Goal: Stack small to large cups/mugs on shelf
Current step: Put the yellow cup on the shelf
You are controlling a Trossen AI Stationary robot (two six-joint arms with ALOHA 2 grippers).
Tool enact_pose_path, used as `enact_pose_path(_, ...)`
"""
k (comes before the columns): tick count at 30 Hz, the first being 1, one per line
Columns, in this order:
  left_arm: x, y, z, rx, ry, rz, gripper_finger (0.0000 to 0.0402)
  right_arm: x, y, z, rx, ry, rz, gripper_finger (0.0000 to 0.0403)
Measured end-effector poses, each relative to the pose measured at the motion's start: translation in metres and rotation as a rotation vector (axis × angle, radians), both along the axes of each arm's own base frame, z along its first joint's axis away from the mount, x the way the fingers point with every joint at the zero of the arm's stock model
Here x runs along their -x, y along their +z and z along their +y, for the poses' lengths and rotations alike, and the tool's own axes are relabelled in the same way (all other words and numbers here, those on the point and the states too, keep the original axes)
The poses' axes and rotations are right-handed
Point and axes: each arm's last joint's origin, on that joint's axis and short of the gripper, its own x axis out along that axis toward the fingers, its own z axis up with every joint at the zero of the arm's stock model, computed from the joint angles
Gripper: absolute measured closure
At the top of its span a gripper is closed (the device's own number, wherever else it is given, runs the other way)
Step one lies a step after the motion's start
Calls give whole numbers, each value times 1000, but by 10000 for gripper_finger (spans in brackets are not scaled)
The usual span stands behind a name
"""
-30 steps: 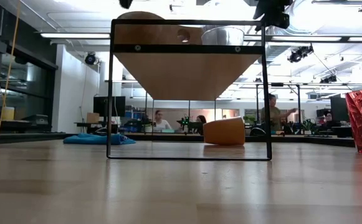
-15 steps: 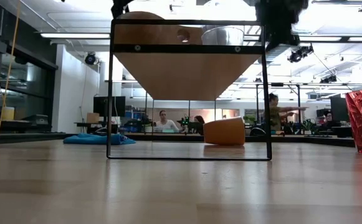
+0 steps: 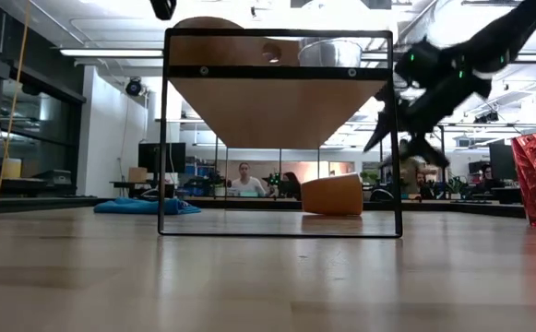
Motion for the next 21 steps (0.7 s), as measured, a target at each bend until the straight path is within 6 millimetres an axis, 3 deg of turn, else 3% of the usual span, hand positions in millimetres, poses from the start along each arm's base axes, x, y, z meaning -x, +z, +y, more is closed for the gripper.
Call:
enact_pose_path(4,0,1,0,35,12,-7,195,-6,-21,-7,2,-22,-38,230)
enact_pose_path(12,0,1,0,96,14,-11,195,-21,-41,-19,1,-12,-41,230)
enact_pose_path(21,0,1,0,122,14,-12,195,-28,-45,-24,22,13,-96,230)
